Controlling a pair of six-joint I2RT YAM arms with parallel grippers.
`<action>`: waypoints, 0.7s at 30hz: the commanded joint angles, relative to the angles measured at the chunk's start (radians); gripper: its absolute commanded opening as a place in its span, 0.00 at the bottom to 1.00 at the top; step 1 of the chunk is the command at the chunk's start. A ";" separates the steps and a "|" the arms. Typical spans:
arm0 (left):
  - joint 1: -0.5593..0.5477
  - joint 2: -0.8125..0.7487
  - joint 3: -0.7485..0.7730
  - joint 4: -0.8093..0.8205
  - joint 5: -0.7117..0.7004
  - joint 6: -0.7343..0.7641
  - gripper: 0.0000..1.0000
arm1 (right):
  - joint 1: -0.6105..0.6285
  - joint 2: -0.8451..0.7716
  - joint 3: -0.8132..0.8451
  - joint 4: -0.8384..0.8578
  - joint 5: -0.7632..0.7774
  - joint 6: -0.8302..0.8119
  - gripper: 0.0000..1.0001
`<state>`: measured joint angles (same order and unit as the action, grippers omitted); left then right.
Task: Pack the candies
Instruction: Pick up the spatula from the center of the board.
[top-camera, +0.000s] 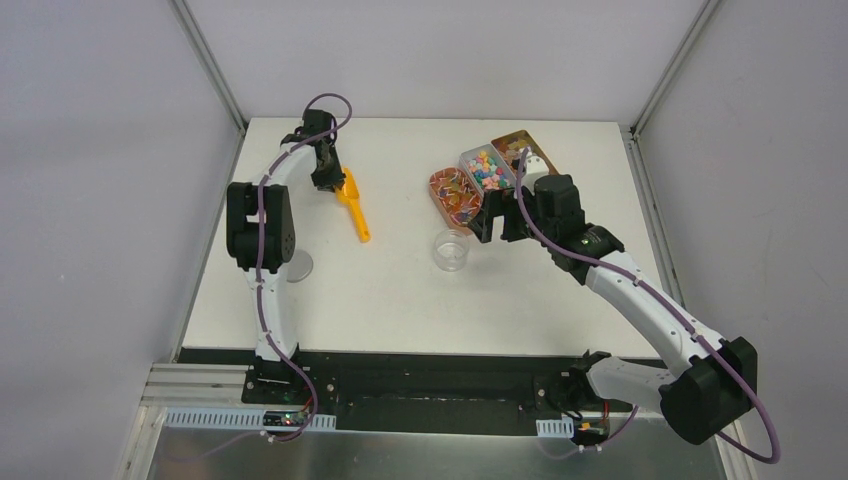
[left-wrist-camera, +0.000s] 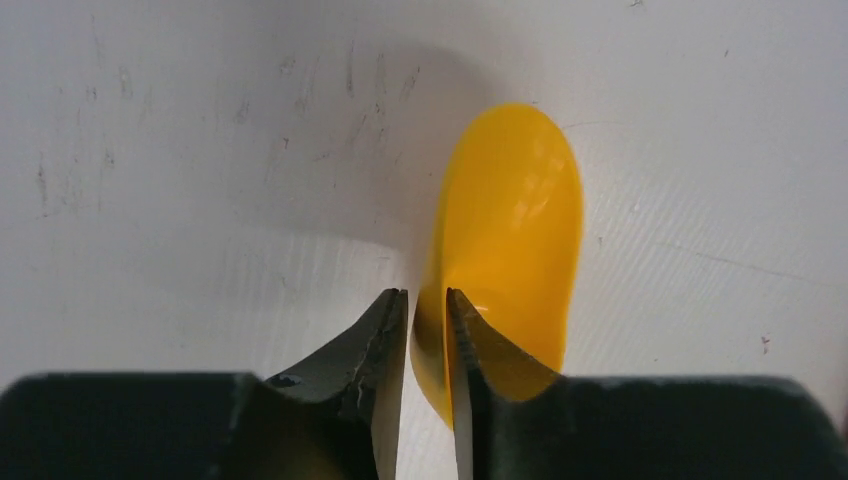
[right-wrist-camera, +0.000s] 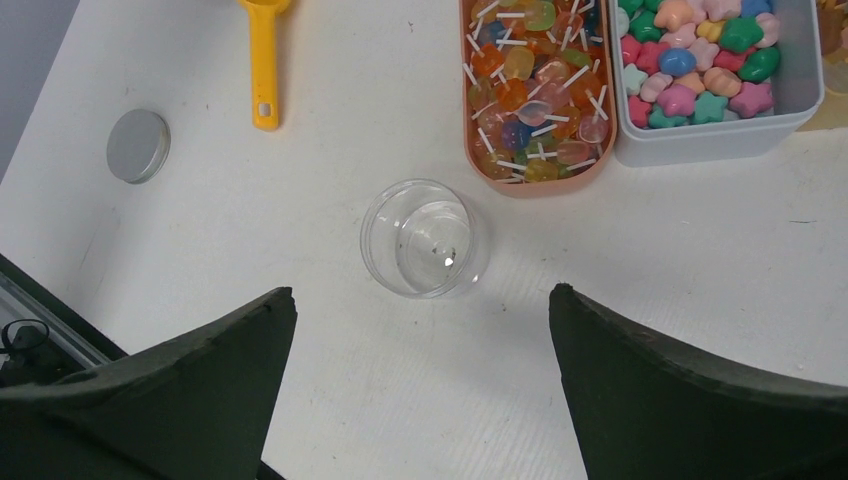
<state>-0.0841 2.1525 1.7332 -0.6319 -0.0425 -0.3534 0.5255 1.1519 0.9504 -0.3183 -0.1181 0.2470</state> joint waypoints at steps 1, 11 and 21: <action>0.010 -0.035 0.040 -0.021 0.027 -0.008 0.18 | -0.001 -0.008 0.011 0.054 -0.053 0.027 1.00; 0.019 -0.222 -0.011 -0.028 0.175 -0.087 0.03 | 0.007 -0.009 -0.026 0.193 -0.120 0.079 0.99; 0.052 -0.417 -0.146 -0.014 0.397 -0.236 0.00 | 0.081 -0.013 -0.166 0.620 -0.146 -0.066 0.98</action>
<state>-0.0570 1.8297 1.6444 -0.6628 0.2237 -0.4889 0.5632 1.1549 0.8474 -0.0063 -0.2646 0.2989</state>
